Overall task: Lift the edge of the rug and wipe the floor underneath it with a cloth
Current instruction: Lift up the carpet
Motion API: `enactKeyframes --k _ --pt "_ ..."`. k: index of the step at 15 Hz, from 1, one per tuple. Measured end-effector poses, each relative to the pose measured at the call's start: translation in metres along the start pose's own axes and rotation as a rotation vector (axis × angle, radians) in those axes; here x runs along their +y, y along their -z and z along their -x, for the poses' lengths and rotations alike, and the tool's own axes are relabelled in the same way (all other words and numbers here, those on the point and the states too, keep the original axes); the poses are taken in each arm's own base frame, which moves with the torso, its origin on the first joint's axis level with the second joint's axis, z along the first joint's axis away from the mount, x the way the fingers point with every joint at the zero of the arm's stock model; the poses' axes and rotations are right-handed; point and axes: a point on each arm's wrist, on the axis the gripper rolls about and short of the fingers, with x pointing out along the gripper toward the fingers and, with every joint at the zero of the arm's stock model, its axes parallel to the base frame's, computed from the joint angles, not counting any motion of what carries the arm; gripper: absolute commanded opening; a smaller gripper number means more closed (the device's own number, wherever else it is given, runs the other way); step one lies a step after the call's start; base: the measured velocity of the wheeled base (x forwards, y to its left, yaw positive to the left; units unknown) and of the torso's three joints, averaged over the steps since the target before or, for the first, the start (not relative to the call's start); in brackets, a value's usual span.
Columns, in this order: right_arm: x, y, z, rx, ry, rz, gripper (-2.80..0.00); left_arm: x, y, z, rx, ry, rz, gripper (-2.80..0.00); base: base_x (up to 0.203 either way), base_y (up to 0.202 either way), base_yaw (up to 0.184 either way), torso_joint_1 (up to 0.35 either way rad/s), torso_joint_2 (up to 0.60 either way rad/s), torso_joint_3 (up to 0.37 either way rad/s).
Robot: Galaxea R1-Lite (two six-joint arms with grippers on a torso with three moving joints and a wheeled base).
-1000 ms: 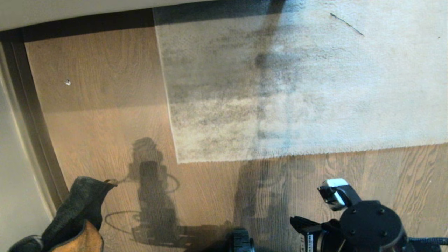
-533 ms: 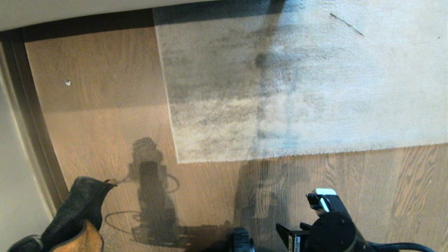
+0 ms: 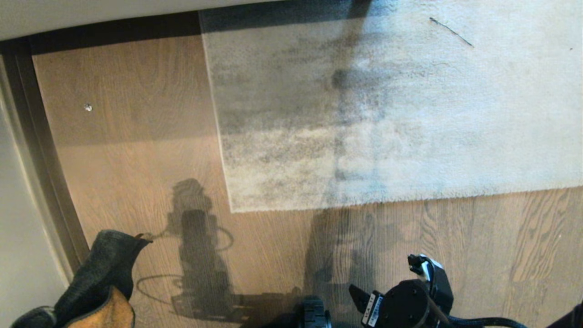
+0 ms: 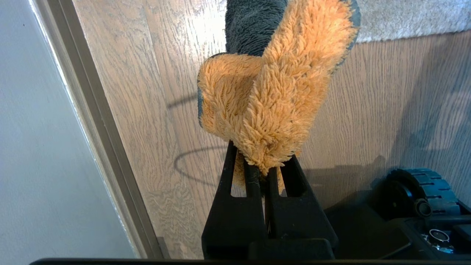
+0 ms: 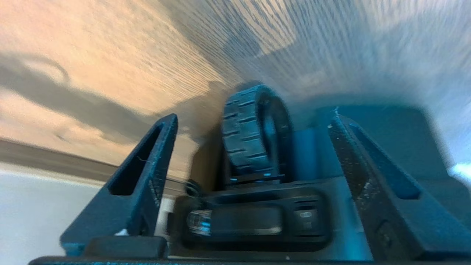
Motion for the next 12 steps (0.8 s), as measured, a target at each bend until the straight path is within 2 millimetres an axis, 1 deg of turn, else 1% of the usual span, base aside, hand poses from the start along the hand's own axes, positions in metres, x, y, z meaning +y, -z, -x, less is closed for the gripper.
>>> enactKeyframes --k 3,6,9,12 --pt "0.009 -0.007 -0.005 -0.034 -0.046 -0.153 0.00 0.000 0.000 0.000 0.000 0.000 0.000 -2.80 0.000 0.000 0.000 0.000 0.00 0.000" --pt "0.020 -0.016 -0.012 -0.076 -0.115 -0.261 0.00 0.000 0.000 0.000 0.000 0.000 0.000 -2.80 0.000 0.000 0.000 0.000 0.00 0.000" --pt "0.026 -0.016 -0.022 -0.101 -0.164 -0.304 0.00 0.000 0.000 0.000 0.000 0.000 0.000 -2.80 0.000 0.000 0.000 0.000 0.00 0.000" --pt "0.032 -0.020 -0.031 -0.147 -0.246 -0.369 0.00 0.000 0.000 0.000 0.000 -0.001 0.000 -2.80 0.000 0.000 0.000 0.000 0.00 0.000"
